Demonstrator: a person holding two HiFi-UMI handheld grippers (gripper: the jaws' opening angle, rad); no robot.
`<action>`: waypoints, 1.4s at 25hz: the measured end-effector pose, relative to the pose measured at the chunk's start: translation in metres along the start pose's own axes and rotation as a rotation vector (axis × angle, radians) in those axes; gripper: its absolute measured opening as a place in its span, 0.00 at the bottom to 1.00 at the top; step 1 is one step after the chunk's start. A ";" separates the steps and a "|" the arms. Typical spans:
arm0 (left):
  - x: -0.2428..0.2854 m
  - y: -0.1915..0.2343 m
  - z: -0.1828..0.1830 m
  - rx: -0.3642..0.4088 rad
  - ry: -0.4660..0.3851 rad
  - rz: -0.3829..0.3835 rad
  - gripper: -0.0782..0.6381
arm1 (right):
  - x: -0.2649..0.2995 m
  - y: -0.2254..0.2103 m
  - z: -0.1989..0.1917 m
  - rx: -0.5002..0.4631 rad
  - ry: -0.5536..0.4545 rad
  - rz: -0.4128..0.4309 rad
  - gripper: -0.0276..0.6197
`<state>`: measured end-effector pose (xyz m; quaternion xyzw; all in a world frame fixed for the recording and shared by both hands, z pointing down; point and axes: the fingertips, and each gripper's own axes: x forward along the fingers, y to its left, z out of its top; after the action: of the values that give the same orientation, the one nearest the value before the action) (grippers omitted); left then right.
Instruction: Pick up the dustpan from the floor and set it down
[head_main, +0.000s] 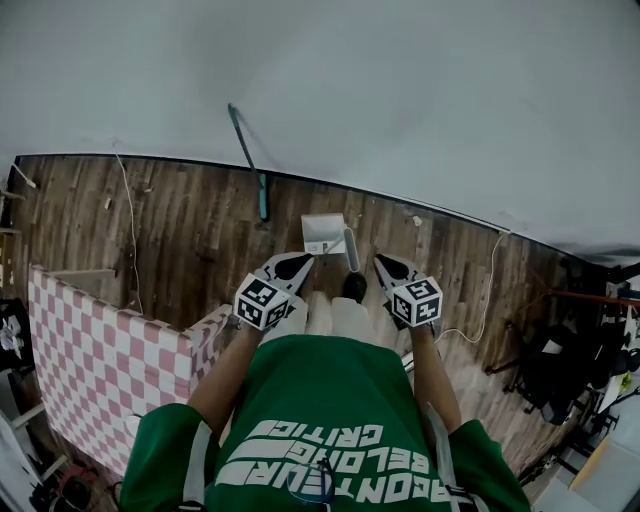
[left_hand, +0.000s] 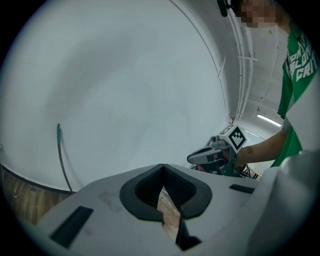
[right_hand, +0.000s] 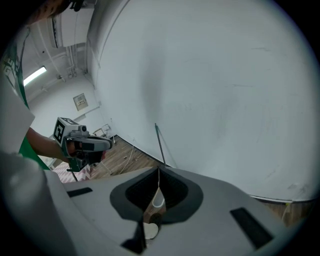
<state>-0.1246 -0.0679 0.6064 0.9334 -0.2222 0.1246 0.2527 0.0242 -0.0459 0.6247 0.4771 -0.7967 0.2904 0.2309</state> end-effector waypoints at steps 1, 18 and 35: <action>0.003 0.003 -0.002 -0.004 0.006 0.009 0.11 | 0.006 -0.003 -0.001 -0.003 0.012 0.010 0.05; 0.030 -0.001 -0.012 -0.058 0.034 0.138 0.11 | 0.043 -0.025 -0.027 -0.066 0.115 0.139 0.05; 0.022 -0.014 -0.017 -0.077 0.038 0.198 0.11 | 0.084 -0.022 -0.054 0.220 0.283 0.376 0.29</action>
<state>-0.1012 -0.0559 0.6222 0.8939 -0.3131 0.1581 0.2789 0.0118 -0.0694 0.7230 0.2973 -0.7948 0.4772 0.2287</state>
